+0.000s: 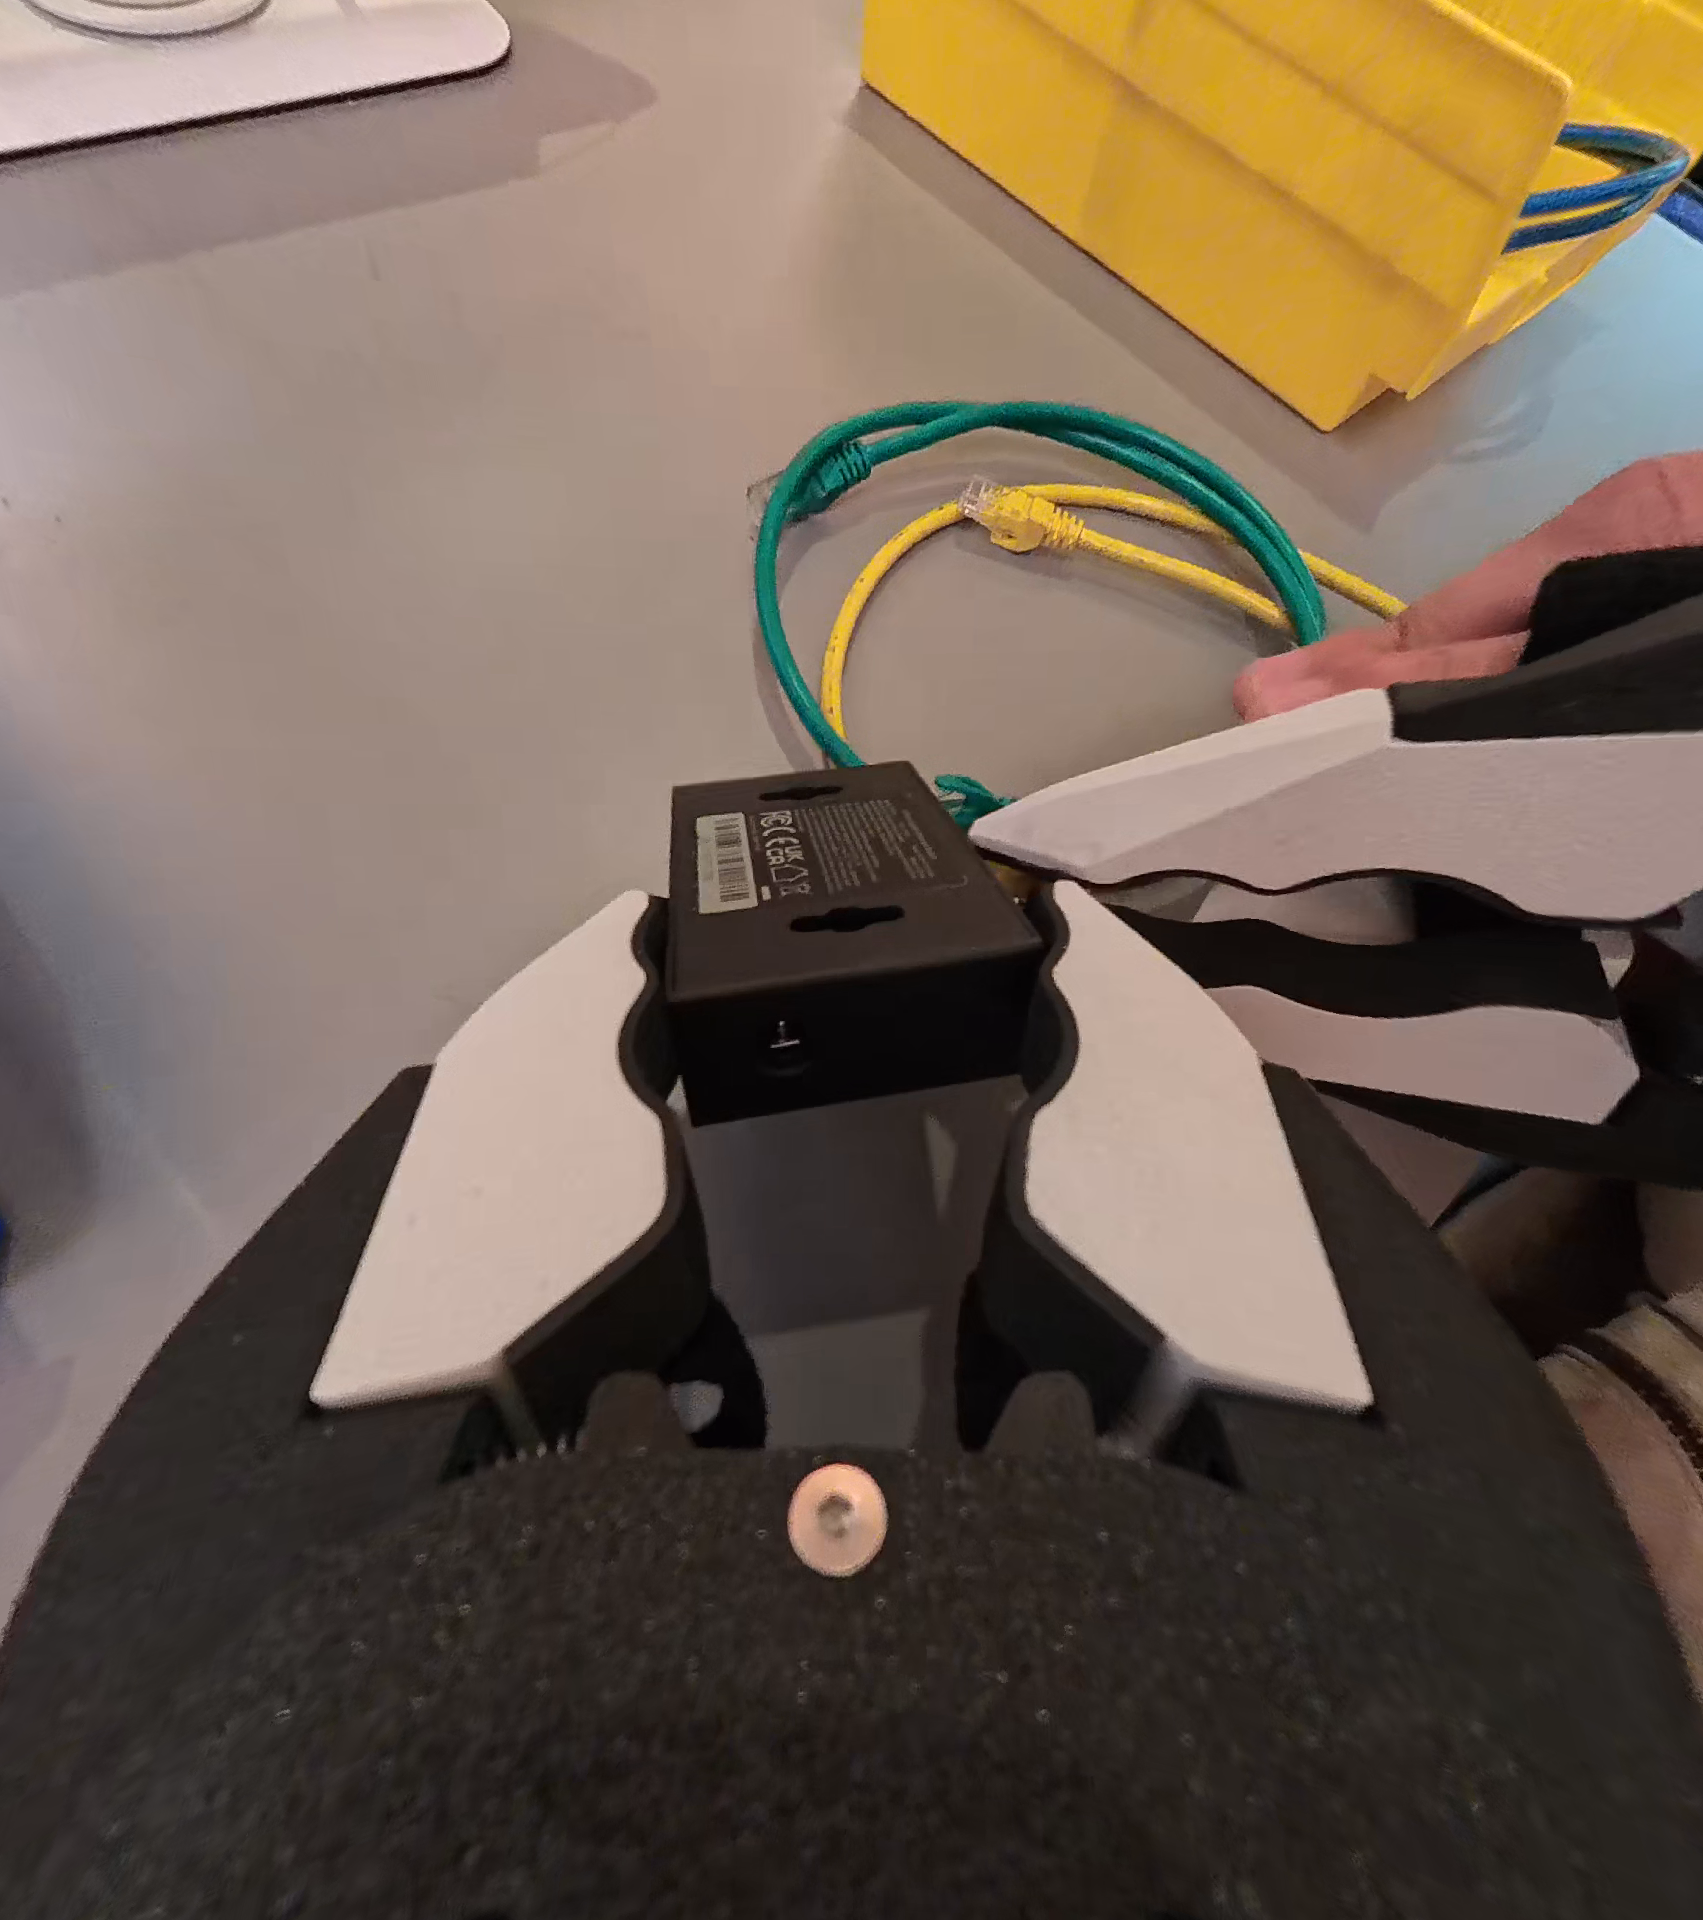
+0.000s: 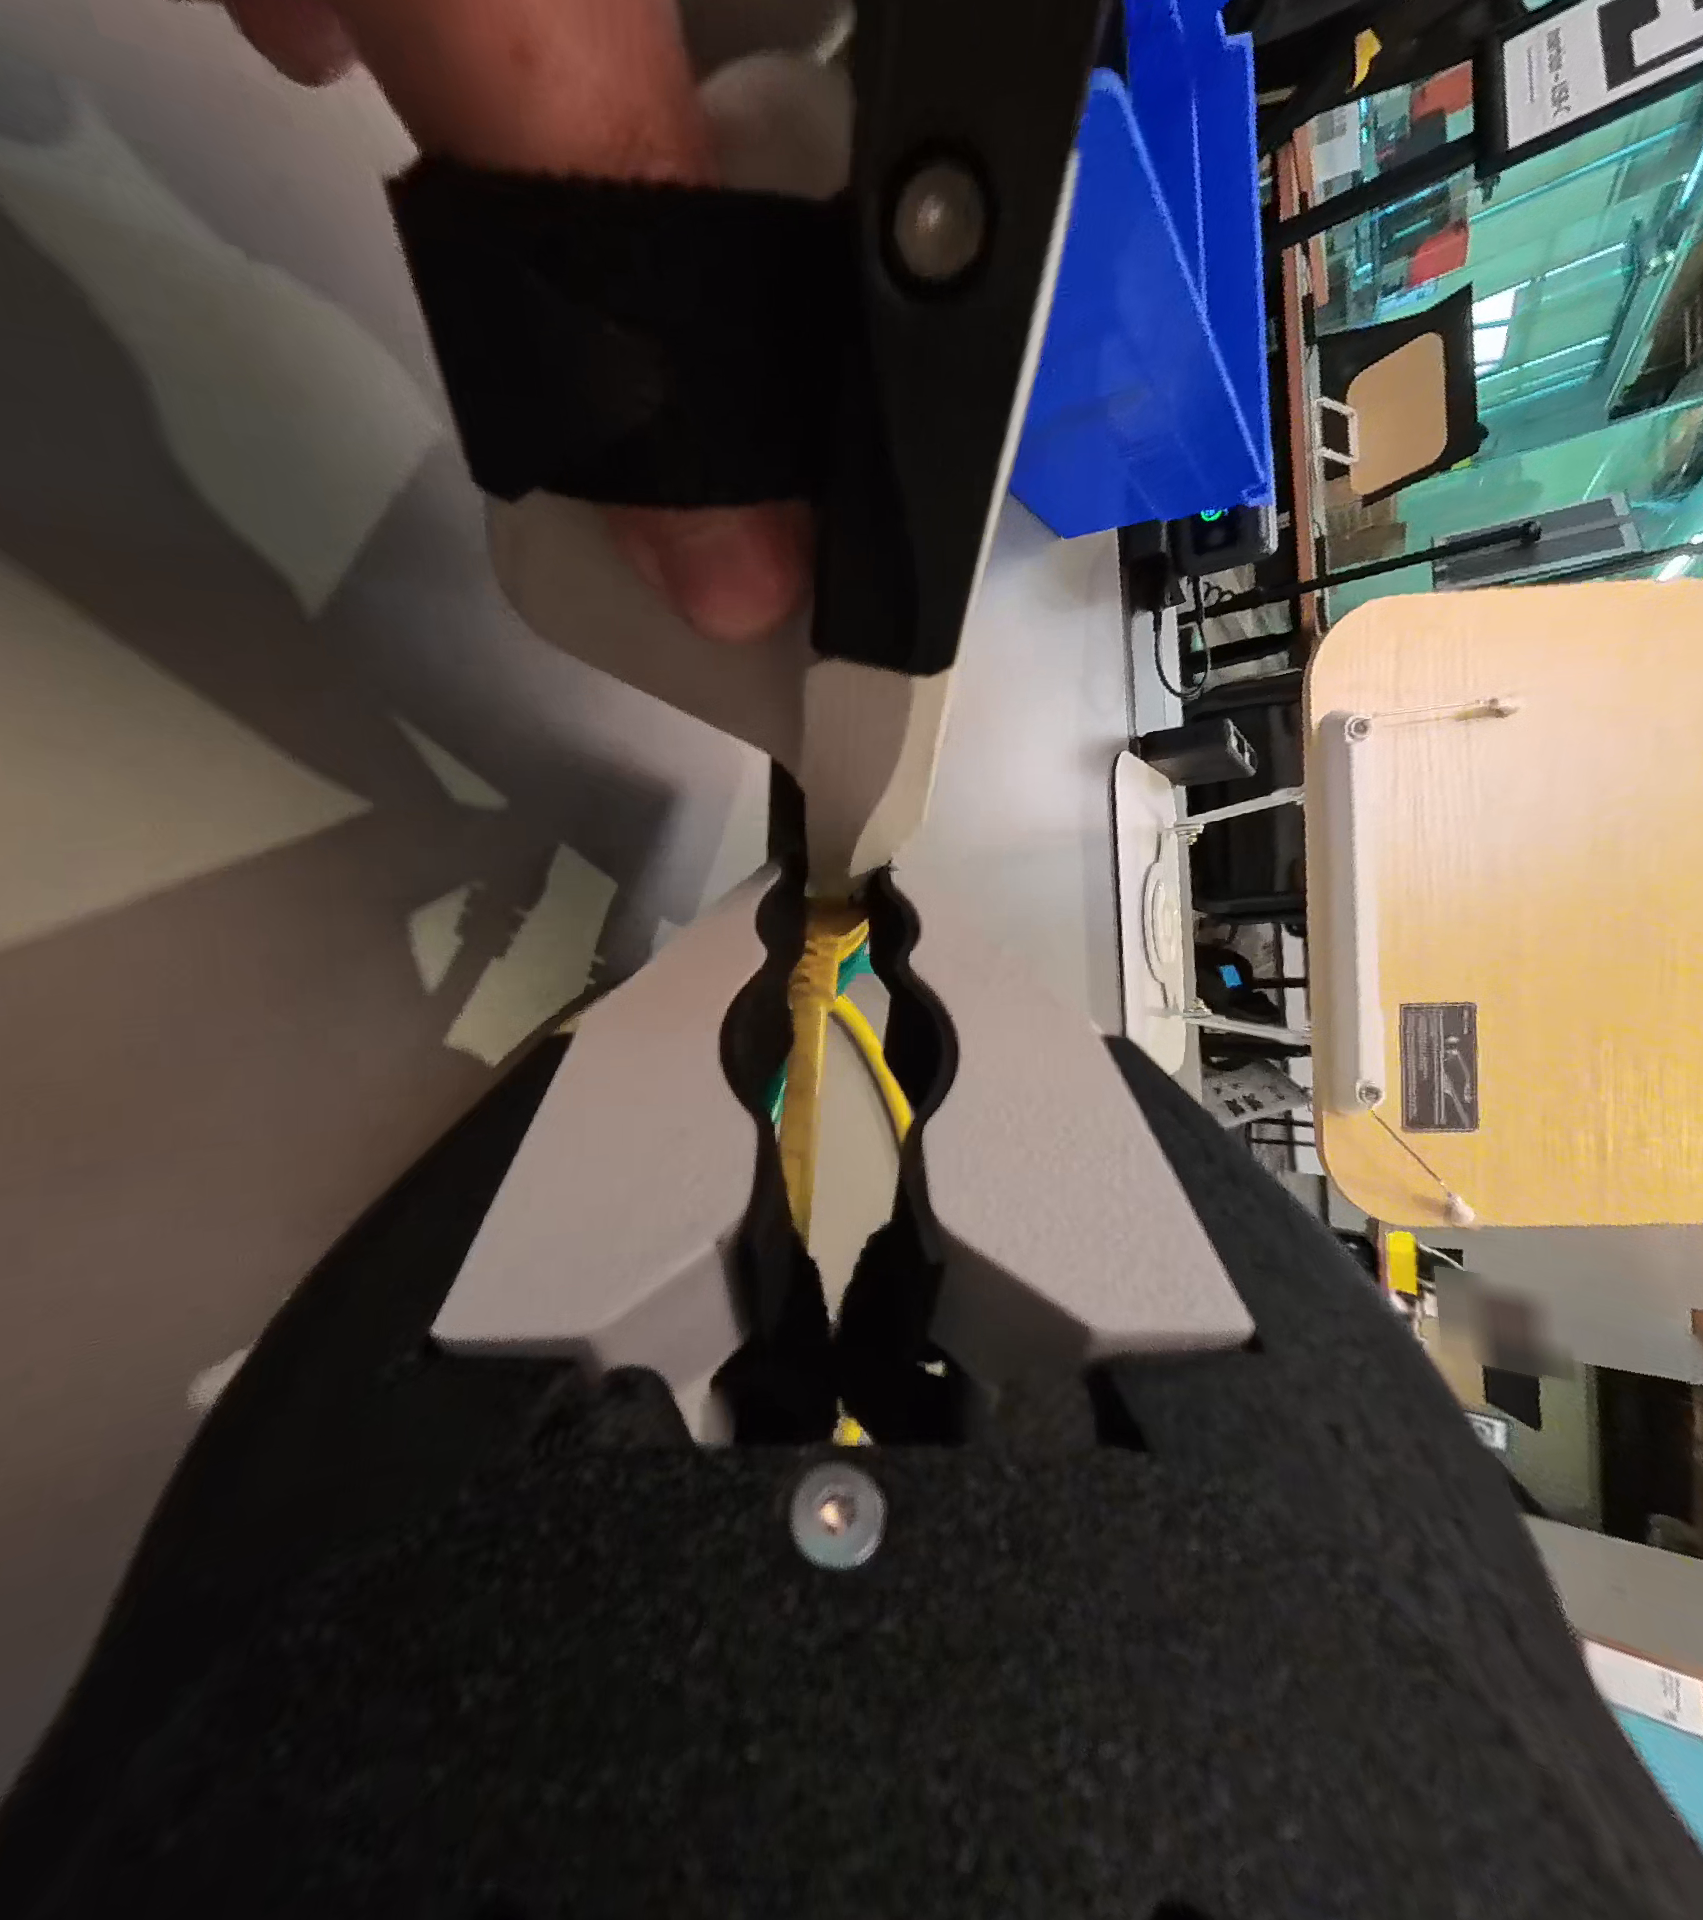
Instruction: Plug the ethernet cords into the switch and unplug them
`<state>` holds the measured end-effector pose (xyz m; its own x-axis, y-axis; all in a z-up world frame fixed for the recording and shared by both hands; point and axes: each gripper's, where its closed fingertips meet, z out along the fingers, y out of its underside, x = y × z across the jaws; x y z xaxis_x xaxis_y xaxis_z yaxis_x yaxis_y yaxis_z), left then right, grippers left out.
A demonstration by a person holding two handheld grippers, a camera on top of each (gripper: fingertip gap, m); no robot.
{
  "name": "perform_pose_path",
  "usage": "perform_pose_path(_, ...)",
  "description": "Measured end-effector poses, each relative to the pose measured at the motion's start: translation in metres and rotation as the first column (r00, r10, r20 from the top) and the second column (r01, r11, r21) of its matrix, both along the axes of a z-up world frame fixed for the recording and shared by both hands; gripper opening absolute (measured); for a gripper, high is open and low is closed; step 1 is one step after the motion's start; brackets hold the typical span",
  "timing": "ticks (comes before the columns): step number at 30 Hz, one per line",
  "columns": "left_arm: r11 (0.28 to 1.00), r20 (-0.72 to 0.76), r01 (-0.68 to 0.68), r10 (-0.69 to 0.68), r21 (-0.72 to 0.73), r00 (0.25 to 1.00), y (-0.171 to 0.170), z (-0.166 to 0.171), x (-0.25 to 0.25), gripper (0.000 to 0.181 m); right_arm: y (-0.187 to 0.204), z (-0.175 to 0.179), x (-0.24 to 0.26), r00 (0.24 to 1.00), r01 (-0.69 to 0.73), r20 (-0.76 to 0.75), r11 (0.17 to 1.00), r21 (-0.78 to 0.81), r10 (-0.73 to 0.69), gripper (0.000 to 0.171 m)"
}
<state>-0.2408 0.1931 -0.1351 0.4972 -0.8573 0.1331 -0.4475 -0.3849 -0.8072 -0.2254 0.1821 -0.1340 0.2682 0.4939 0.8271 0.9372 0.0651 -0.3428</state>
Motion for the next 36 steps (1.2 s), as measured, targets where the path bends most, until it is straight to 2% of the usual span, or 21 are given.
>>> perform_pose_path(2,1.0,-0.004,0.003,-0.003,0.005,1.0,-0.001,0.0,0.001,0.065,-0.001,0.001,0.002,1.0,0.018,0.01,1.0,0.001,-0.018,0.012)
perform_pose_path(5,0.994,-0.042,0.007,-0.003,0.11,0.999,-0.003,0.003,0.005,0.065,-0.003,0.0,0.006,0.999,0.046,0.005,0.999,-0.001,-0.046,0.011)
perform_pose_path(6,0.99,-0.055,-0.014,0.022,0.143,0.998,0.001,0.005,0.003,0.065,-0.005,0.002,0.006,0.999,0.041,-0.008,0.999,0.004,-0.041,0.011)
perform_pose_path(7,0.97,-0.124,-0.066,0.097,0.235,0.987,0.017,0.004,-0.01,0.064,-0.009,-0.002,0.009,0.999,0.044,-0.004,0.998,-0.039,-0.045,0.011)
perform_pose_path(8,0.952,-0.133,-0.118,0.161,0.283,0.978,0.032,0.007,-0.024,0.064,-0.013,-0.001,0.012,0.998,0.047,-0.042,0.998,-0.046,-0.049,0.011)
perform_pose_path(10,0.986,0.022,-0.143,0.141,0.085,0.99,0.033,0.011,-0.026,0.065,-0.021,0.0,0.018,0.997,0.033,-0.073,0.997,-0.067,-0.038,0.012)
perform_pose_path(11,0.989,0.052,-0.137,0.134,0.059,0.99,0.03,0.013,-0.025,0.064,-0.026,0.0,0.016,0.995,0.002,-0.096,0.996,-0.089,-0.011,0.012)
perform_pose_path(13,0.987,0.031,-0.108,0.105,0.116,0.994,0.028,0.014,-0.024,0.064,-0.029,0.004,0.015,0.983,-0.029,-0.181,0.993,-0.111,0.008,0.012)
perform_pose_path(15,0.989,0.089,-0.07,0.058,0.131,0.994,0.022,0.019,-0.018,0.064,-0.03,-0.012,0.025,0.988,-0.003,-0.149,0.978,-0.207,-0.028,0.012)
perform_pose_path(17,0.984,0.055,-0.089,0.081,0.153,0.995,0.026,0.016,-0.023,0.064,-0.038,-0.025,0.028,0.985,-0.037,-0.17,0.965,-0.259,-0.009,0.013)
perform_pose_path(19,0.98,0.099,-0.094,0.077,0.178,0.992,0.028,0.022,-0.024,0.064,-0.049,-0.04,0.03,0.984,-0.033,-0.177,0.933,-0.359,-0.034,0.013)
perform_pose_path(23,0.967,0.193,-0.119,0.075,0.227,0.978,0.03,0.044,-0.03,0.064,-0.064,-0.035,0.023,0.957,-0.06,-0.286,0.943,-0.327,-0.038,0.017)
perform_pose_path(24,0.965,0.216,-0.134,0.085,0.225,0.973,0.031,0.049,-0.033,0.064,-0.067,-0.025,0.021,0.934,-0.063,-0.353,0.951,-0.303,-0.05,0.025)
perform_pose_path(26,0.964,0.225,-0.151,0.1,0.221,0.969,0.033,0.053,-0.042,0.064,-0.065,-0.002,0.038,0.882,-0.019,-0.457,0.961,-0.277,-0.114,0.026)
perform_pose_path(29,0.952,0.186,-0.177,0.132,0.25,0.974,0.037,0.052,-0.059,0.064,-0.041,0.017,0.114,0.716,0.229,-0.603,0.934,-0.273,-0.352,0.025)
perform_pose_path(31,0.949,0.179,-0.189,0.147,0.251,0.973,0.039,0.051,-0.066,0.064,-0.035,0.002,0.159,0.613,0.343,-0.604,0.861,-0.376,-0.509,0.031)
perform_pose_path(33,0.956,0.183,-0.187,0.147,0.226,0.972,0.04,0.049,-0.067,0.064,-0.033,-0.015,0.174,0.516,0.374,-0.6,0.791,-0.484,-0.612,0.04)
perform_pose_path(35,0.956,0.179,-0.188,0.149,0.227,0.972,0.041,0.048,-0.067,0.064,-0.032,-0.032,0.173,0.487,0.374,-0.576,0.753,-0.542,-0.657,0.049)
perform_pose_path(36,0.951,0.165,-0.195,0.158,0.239,0.973,0.042,0.048,-0.069,0.064,-0.033,-0.042,0.18,0.496,0.43,-0.523,0.719,-0.546,-0.693,0.053)
